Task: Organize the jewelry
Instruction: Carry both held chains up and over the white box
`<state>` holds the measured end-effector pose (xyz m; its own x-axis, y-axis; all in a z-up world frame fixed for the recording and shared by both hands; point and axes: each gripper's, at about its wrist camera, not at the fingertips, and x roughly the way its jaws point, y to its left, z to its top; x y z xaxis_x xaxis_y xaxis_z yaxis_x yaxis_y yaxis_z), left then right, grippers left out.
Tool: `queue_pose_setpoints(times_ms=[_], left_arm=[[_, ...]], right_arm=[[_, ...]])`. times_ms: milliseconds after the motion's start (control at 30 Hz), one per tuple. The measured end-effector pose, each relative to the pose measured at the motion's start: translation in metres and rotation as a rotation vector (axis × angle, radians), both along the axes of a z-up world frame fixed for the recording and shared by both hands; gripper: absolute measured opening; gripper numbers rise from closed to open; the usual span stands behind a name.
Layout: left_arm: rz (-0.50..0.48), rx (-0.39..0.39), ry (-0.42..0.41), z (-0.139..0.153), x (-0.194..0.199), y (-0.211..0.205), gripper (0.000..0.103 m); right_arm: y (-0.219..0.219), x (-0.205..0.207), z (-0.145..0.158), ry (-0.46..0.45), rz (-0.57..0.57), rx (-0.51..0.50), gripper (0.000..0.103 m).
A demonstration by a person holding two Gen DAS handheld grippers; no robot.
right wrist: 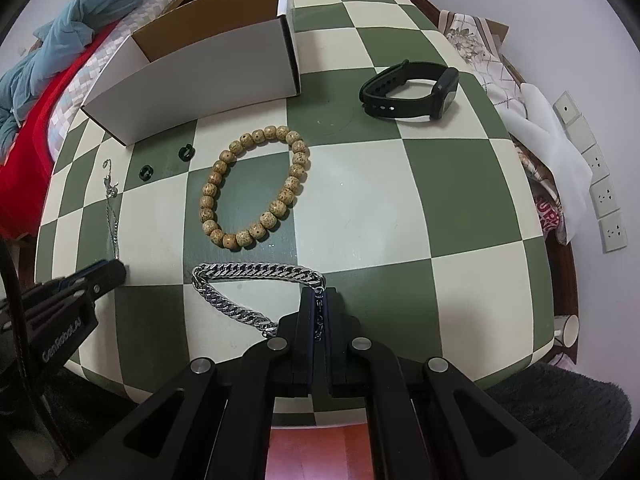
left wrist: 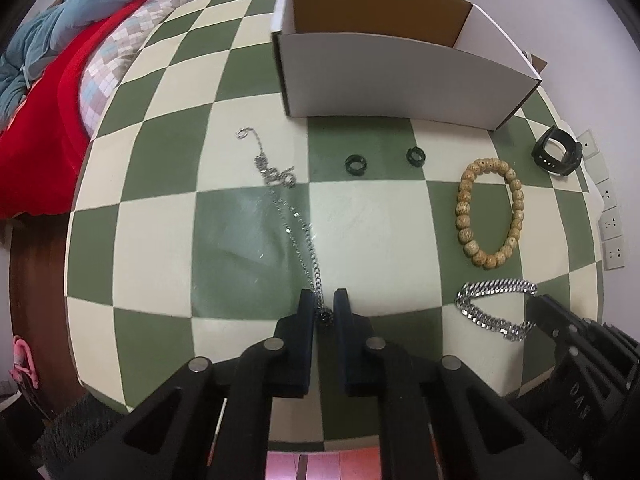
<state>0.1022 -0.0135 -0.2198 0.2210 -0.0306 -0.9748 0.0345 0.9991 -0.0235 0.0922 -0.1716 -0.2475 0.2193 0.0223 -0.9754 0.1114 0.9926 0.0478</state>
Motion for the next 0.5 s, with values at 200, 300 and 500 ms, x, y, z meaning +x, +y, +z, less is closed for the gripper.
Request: queue_pose_setpoints(times_ms=[200,300,500], left_arm=[[0.024,-0.056,-0.032,0.026,-0.019,0.026,0.007],[0.041,-0.088,-0.054,0.042,-0.021,0.046,0.007],[0.076,-0.127,-0.095,0.075,-0.020,0.065,0.007]], right_arm=[[-0.001,-0.004,0.019,-0.045,-0.008,0.042,0.003],[-0.003,-0.002,0.033,-0.075,-0.011,0.069,0.003],[0.000,-0.002,0.060,-0.117,-0.015,0.130,0.003]])
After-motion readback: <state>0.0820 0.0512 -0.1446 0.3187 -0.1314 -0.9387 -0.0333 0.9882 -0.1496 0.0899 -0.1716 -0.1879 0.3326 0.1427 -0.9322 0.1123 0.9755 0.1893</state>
